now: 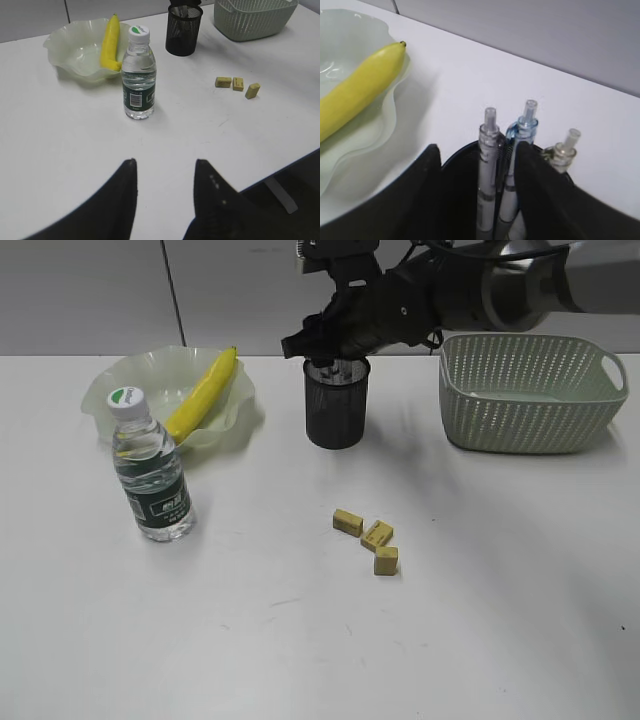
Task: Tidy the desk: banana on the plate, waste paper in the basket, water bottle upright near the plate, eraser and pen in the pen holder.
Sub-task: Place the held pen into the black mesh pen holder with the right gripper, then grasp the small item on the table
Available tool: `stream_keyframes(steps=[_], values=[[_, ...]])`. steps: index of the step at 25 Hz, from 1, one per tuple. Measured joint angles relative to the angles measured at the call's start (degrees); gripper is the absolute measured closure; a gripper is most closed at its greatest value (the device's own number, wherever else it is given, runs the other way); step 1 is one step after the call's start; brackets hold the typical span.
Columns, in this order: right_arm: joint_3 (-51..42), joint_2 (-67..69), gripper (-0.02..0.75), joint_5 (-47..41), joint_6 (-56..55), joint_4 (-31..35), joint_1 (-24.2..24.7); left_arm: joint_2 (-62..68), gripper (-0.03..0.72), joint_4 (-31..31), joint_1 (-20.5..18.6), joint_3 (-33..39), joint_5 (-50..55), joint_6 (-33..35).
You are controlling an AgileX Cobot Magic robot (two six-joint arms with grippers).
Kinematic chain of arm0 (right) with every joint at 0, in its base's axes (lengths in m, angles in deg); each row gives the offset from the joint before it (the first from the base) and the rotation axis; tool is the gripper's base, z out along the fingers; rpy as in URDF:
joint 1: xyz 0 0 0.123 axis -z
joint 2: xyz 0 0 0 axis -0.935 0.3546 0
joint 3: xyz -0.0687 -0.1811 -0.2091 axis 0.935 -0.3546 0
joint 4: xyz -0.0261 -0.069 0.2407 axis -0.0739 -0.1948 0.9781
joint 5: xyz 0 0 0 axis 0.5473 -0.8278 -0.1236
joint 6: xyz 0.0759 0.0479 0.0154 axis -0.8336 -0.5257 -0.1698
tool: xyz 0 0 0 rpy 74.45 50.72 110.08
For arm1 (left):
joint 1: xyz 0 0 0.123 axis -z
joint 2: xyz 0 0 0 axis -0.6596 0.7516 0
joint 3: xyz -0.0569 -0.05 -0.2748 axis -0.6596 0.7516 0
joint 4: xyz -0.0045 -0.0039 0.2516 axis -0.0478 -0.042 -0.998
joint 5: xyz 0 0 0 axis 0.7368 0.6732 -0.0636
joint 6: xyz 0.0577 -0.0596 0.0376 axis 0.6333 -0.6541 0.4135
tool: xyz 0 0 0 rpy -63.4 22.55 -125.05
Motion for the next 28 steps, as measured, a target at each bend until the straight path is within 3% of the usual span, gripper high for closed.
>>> stream_keyframes(steps=[2,7,22,28], values=[[0.0,0.0,0.316,-0.86,0.0,-0.05,0.0,0.0,0.4,0.0,0.0,0.0,0.0,0.0],[-0.01,-1.88,0.29,-6.52,0.0,-0.16,0.0,0.0,0.4,0.0,0.0,0.0,0.0,0.0],[-0.01,-25.18,0.29,-48.63,4.3,-0.96,0.0,0.0,0.4,0.0,0.0,0.0,0.0,0.0],[-1.78,-37.97,0.29,-57.42,9.72,1.74,0.0,0.0,0.4,0.0,0.0,0.0,0.0,0.0]])
